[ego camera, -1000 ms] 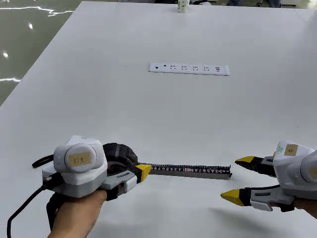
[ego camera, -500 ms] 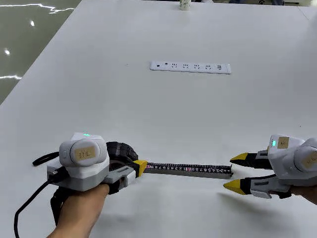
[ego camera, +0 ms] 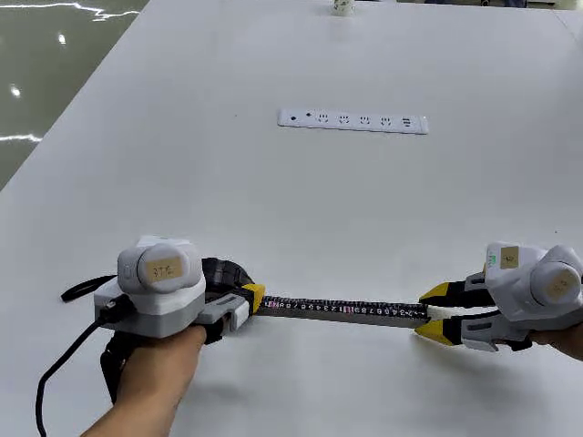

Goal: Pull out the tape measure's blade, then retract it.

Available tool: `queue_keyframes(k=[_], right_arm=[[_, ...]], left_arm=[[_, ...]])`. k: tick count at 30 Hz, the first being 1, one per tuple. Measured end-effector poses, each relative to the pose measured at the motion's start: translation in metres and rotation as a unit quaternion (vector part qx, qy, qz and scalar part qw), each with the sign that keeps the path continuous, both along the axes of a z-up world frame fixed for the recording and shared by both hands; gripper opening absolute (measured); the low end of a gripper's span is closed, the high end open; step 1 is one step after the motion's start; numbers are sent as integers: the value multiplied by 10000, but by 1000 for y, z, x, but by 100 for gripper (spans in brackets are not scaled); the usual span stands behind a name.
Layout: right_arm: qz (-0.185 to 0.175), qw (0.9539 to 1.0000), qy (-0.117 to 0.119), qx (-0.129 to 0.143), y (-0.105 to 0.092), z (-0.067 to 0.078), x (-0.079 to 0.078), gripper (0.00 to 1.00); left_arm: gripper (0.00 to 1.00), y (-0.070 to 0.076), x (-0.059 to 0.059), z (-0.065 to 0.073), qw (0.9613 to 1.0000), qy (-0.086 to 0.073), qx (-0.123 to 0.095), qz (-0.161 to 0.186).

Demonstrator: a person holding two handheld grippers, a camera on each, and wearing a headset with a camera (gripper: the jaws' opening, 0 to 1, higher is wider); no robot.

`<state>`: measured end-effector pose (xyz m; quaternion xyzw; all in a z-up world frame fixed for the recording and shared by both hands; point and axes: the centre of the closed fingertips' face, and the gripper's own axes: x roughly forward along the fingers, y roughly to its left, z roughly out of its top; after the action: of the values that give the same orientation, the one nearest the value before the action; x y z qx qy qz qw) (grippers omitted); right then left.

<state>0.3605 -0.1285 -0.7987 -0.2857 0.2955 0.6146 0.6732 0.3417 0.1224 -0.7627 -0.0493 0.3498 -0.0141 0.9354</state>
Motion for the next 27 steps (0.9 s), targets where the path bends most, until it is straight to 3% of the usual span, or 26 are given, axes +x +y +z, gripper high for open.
queue_keyframes(k=[14, 27], right_arm=[[140, 9999, 15, -22, 0, -4, 6, 13], [142, 9999, 89, -13, -1, -4, 3, 11]], left_arm=[[62, 2, 4, -4, 9999, 40, 3, 93], [61, 4, 4, -12, 9996, 178, 43, 203]])
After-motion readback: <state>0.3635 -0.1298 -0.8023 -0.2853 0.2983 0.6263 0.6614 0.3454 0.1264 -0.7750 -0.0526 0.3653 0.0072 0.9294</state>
